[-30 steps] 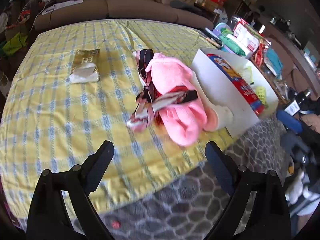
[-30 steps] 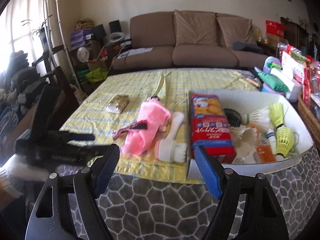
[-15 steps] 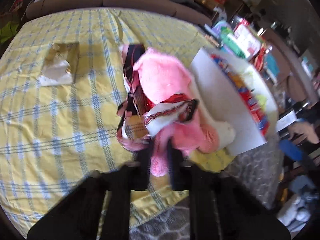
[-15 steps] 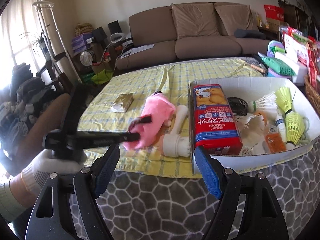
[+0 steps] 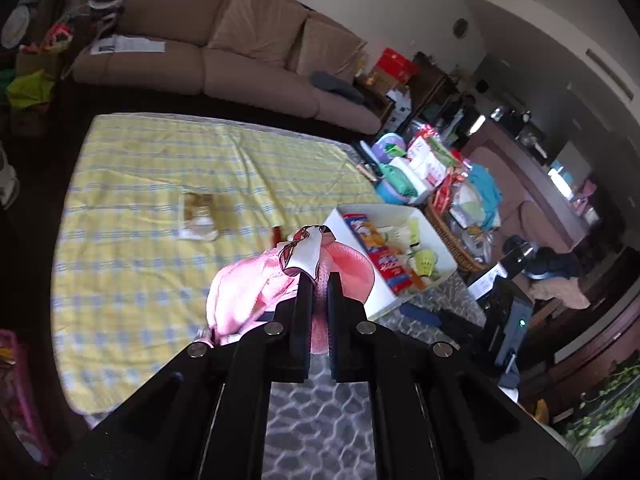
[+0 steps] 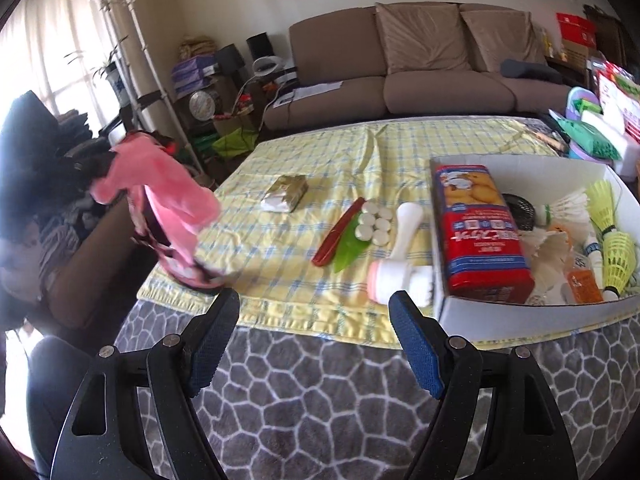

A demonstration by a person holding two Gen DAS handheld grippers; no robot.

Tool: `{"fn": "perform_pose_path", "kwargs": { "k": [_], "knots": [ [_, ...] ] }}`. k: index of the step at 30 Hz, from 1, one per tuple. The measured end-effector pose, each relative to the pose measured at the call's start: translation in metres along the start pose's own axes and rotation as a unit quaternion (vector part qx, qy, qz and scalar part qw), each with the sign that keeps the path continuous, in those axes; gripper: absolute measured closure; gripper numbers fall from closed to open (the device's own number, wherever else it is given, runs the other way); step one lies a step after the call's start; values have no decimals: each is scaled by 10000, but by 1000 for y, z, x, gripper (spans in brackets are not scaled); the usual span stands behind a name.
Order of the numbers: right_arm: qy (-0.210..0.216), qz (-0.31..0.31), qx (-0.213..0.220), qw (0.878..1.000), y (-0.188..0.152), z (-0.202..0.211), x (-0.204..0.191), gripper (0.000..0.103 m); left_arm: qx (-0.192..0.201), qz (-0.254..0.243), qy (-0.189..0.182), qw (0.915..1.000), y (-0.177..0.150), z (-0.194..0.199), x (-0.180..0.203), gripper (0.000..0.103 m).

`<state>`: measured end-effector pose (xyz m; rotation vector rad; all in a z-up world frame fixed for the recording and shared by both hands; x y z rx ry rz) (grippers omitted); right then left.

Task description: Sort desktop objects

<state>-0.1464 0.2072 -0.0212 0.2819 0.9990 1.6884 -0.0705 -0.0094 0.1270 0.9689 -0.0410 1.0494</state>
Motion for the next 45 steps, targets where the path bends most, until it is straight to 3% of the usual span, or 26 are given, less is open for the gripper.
{"fn": "perform_pose_path", "kwargs": {
  "k": [3,6,7,9,10,11,14,18,23,27,31,34,41,45],
  "knots": [
    [76,105,2,9999,-1,-4,-13,24,-147,32,291,9995,-17,-2,-18,96],
    [183,39,-63,9998,-2,-12,-19,24,-465,192,479,9976,-43,-30,-40,96],
    [166,80,-104,9998,-2,-15,-21,24,-571,179,559,9966,-51,-38,-46,92],
    [150,160,-142,9997,-2,-18,-25,24,-730,91,873,9935,-65,-53,-57,69],
    [152,178,-140,9996,-1,-19,-26,24,-703,77,1014,9923,-67,-57,-60,49],
    [131,186,-125,9997,0,-19,-26,24,-637,62,1027,9926,-66,-59,-59,38],
    [29,195,-124,9997,2,-21,-21,24,-435,-40,913,9949,-56,-64,-49,36],
    [-33,-27,-97,9999,4,-21,-7,24,-502,-380,827,9946,-40,-94,-29,38],
    [-87,-96,-111,9999,4,-18,2,24,-956,-711,950,9883,-42,-168,-19,53],
    [-110,-134,-177,9997,3,-18,6,24,-1199,-619,876,9870,-47,-207,-19,57],
    [-27,-175,-223,9996,2,-17,7,24,-1418,-489,1015,9835,-53,-230,-34,81],
    [44,-222,-266,9994,2,-17,8,24,-1421,-472,1024,9834,-51,-235,-37,86],
    [125,-288,-252,9992,4,-13,9,24,-1600,-516,1052,9801,-47,-240,-37,86],
    [206,-437,-227,9986,5,-12,11,24,-1679,-470,1012,9795,-58,-222,-41,86]
  ]
}}
Point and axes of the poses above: each gripper's, at about its wrist camera, not at the fingertips, and z roughly against the way its jaws point, x to its right, y to its top, the point moved 10 cm from there along -z, roughly the way its jaws point, and after that the axes turned 3 degrees about -z, right-handed, at the moved point
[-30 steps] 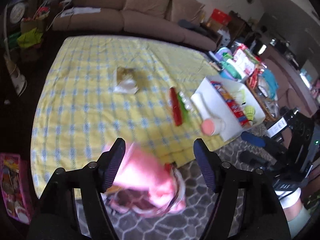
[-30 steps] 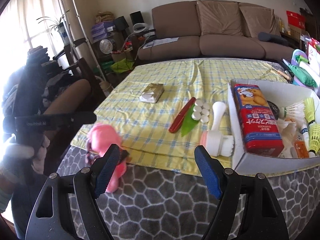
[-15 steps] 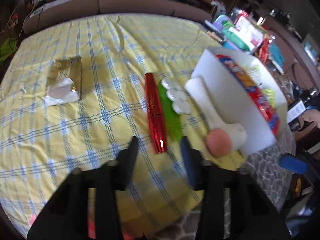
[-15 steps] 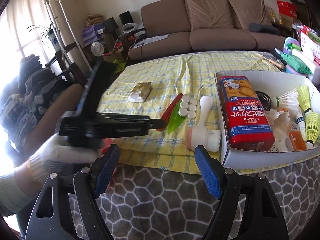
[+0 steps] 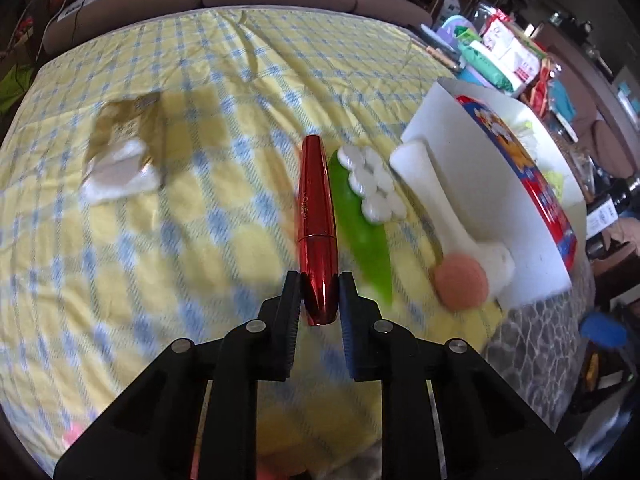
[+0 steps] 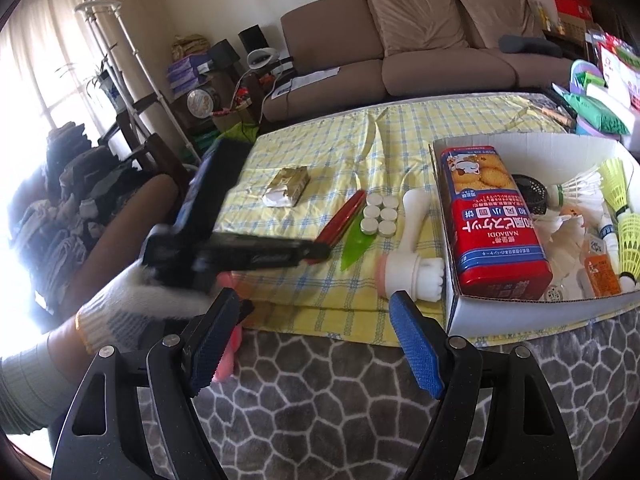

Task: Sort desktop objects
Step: 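Grasp the red tube on the cloth with the left gripper, then carry the red tube with the left gripper and lower it into the box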

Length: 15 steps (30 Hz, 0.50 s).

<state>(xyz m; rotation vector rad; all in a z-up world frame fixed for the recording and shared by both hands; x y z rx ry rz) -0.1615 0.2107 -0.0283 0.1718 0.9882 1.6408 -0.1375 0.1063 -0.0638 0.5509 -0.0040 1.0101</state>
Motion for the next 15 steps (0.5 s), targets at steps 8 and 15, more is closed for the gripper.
{"fn": "perform_pose_path", "kwargs": {
  "k": [8,15],
  "knots": [
    [127,-136,-146,9997,11,-16,-9,56,-32,462,-321,9984,-59,41,-24,86],
    [136,-762,-1153,9903,20,-91,-29,53,59,788,-658,9947,-69,44,-32,86]
  ]
}}
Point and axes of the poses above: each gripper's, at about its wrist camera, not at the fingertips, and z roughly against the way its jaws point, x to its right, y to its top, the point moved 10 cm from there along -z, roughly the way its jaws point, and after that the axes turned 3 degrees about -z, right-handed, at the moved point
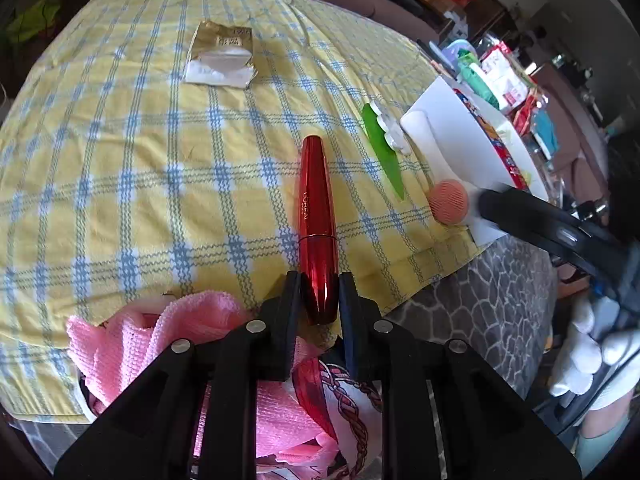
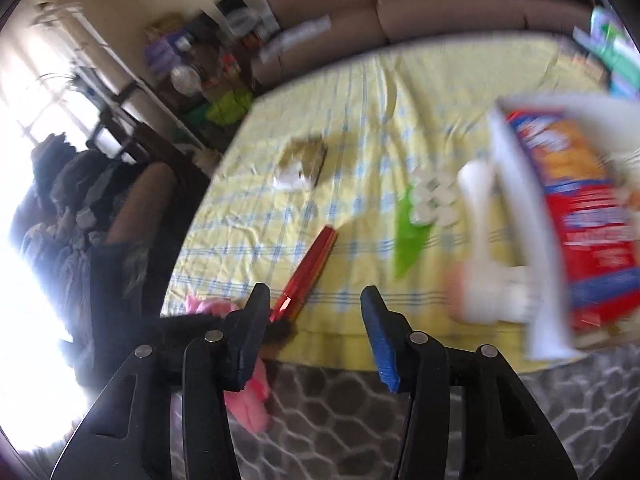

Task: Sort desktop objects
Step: 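Carry the red tube with the left gripper and lower it into the box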

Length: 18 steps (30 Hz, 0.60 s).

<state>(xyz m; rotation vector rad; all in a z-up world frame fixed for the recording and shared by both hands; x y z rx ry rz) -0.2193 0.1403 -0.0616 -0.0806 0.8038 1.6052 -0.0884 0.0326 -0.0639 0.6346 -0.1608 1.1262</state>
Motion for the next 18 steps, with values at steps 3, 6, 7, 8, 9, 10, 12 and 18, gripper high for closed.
{"fn": "perform_pose_path", "kwargs": {
  "k": [3,6,7,8,9,10,12,18],
  "knots": [
    [-25,-493,-511,9975,11,-44,-2,53,24,62,-90,9999,1,-1,-1,86],
    [-367,-569,-826,9943,18,-77,-2,53,28,133,-173,9998,3,-2,-2,86],
    [-499,-552,-911,9931,18,-85,-2,53,30,133,-187,9997,3,-2,-2,86],
    [-566,-524,-961,9924,17,-89,-2,53,34,123,-185,9997,3,-2,-2,86],
    [-602,-466,-982,9923,16,-92,-3,55,38,118,-184,9998,3,-2,-2,86],
    [-661,-342,-923,9929,17,-92,-3,66,42,115,-187,9997,4,-2,-2,86],
    [-637,-244,-856,9940,15,-91,-4,82,50,123,-197,9997,5,-3,-2,85],
    [28,-775,-426,9961,23,-67,0,85,191,11,-224,9996,12,3,6,86]
  ]
}}
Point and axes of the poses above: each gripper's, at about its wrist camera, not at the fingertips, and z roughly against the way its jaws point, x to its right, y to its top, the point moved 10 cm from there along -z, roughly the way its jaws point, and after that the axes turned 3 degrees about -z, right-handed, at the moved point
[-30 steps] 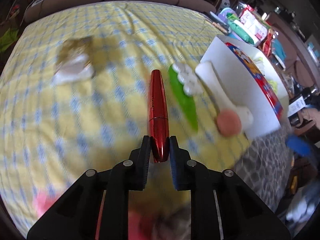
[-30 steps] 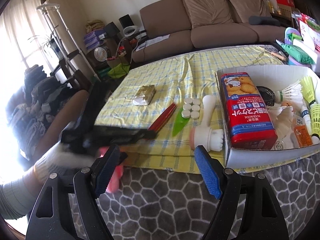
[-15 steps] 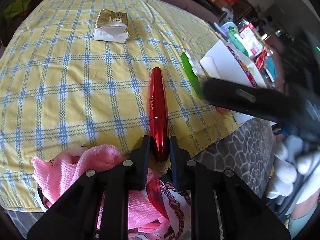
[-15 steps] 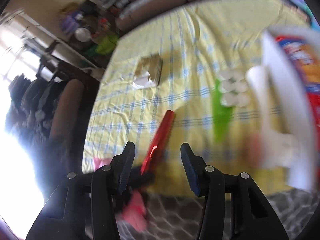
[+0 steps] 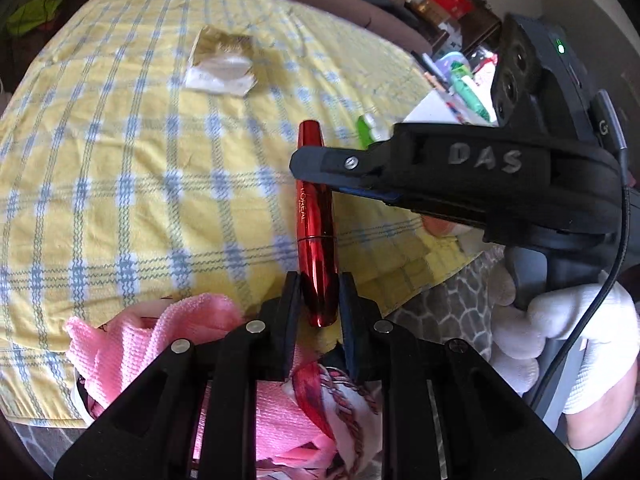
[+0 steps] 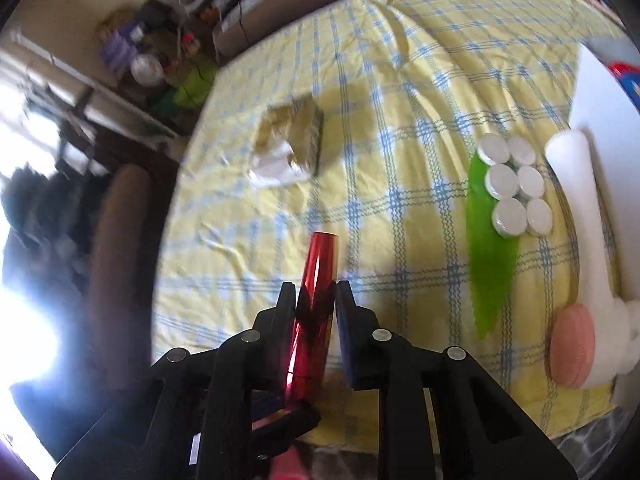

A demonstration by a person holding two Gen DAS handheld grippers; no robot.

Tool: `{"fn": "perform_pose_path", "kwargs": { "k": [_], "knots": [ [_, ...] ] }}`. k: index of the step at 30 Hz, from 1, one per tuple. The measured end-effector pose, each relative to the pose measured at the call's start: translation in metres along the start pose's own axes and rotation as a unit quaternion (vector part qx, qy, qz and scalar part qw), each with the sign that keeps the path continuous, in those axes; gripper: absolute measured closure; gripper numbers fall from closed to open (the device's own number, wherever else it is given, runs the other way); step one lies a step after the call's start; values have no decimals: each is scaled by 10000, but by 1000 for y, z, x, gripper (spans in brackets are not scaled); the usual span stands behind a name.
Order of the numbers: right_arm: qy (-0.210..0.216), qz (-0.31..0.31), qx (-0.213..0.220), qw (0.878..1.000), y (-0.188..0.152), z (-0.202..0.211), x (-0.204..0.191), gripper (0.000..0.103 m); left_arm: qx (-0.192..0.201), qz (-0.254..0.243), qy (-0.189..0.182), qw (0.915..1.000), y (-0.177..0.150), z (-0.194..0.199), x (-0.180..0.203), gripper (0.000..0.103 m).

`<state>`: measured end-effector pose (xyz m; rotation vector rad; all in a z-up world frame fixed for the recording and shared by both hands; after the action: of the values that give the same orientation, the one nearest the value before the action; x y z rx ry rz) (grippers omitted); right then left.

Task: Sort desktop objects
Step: 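Carry the red tube with the left gripper and lower it into the box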

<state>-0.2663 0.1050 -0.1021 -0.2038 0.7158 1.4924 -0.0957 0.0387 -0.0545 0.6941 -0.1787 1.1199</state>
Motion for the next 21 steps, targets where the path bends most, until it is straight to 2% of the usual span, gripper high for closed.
{"fn": "perform_pose_path", "kwargs": {
  "k": [4,8,11,14,16,18,21],
  "knots": [
    [545,-188,441,9974,8,46,-2,85,258,-360,-51,9990,13,19,30,86],
    [886,-332,950,9910,13,110,9,85,370,-921,-308,9946,28,35,86,85],
    [1003,-628,1411,9829,18,163,39,85,240,-1422,-555,9880,40,29,137,86],
    [1062,-1034,1752,9733,15,204,82,85,11,-2072,-625,9763,44,10,194,85],
    [1166,-1388,1902,9649,14,224,114,85,-151,-2334,-708,9697,45,-5,224,85],
    [1239,-1578,1998,9591,15,238,135,85,-264,-2472,-754,9657,36,-10,238,86],
    [1370,-1761,2081,9523,27,248,154,85,-433,-2735,-642,9588,46,-24,251,86]
  ]
}}
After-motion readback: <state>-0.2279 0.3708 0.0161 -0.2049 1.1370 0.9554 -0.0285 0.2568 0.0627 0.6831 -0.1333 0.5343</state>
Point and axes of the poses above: each gripper's, at about its wrist camera, not at the fingertips, and z roughly against the way its jaws point, x to its right, y to its top, the point moved 10 cm from there along -z, roughly the way its jaws point, and after that the axes turned 3 degrees about -z, right-handed, at the moved point
